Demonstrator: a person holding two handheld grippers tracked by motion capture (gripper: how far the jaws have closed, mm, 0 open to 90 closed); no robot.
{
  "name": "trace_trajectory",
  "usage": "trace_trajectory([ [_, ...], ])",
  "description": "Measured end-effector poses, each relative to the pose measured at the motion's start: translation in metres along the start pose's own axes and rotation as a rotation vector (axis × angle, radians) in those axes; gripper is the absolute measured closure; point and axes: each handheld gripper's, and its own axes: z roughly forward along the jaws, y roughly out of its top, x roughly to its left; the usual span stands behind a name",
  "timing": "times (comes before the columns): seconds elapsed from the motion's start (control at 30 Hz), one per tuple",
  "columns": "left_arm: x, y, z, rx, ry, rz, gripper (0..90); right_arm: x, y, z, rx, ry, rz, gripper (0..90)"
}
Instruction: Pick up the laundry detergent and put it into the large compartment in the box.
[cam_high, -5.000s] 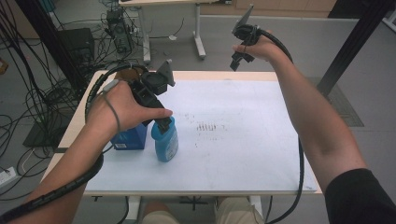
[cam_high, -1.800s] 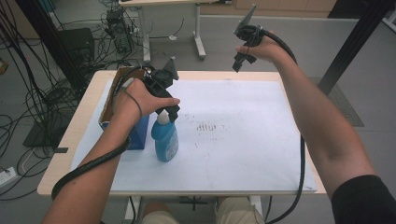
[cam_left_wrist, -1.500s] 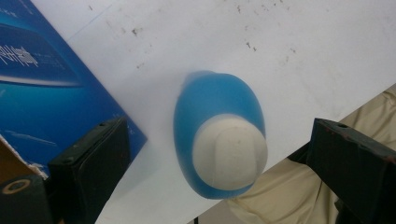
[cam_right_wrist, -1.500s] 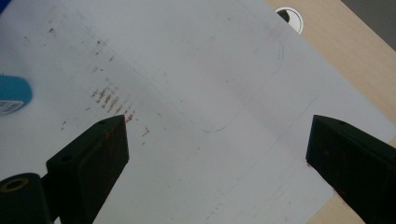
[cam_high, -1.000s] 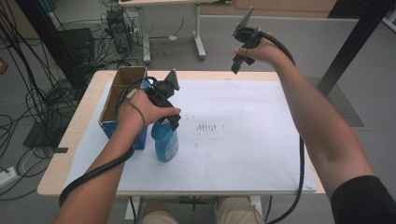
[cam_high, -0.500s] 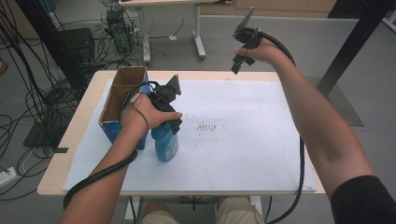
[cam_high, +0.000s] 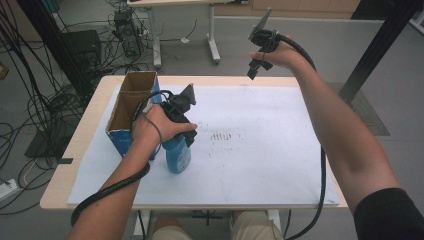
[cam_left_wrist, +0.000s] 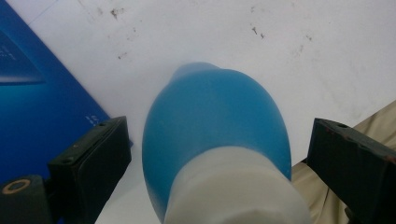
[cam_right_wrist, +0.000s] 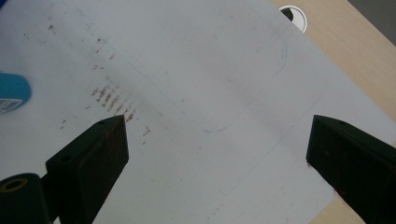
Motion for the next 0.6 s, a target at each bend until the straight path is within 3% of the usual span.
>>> trace_trajectory([
  [0.6, -0.0028, 0.003, 0.0067, 0.004, 0.012, 0.0, 6.8, -0.0008, -0.0009, -0.0008, -0.002, 0.001, 0.0, 5.5],
])
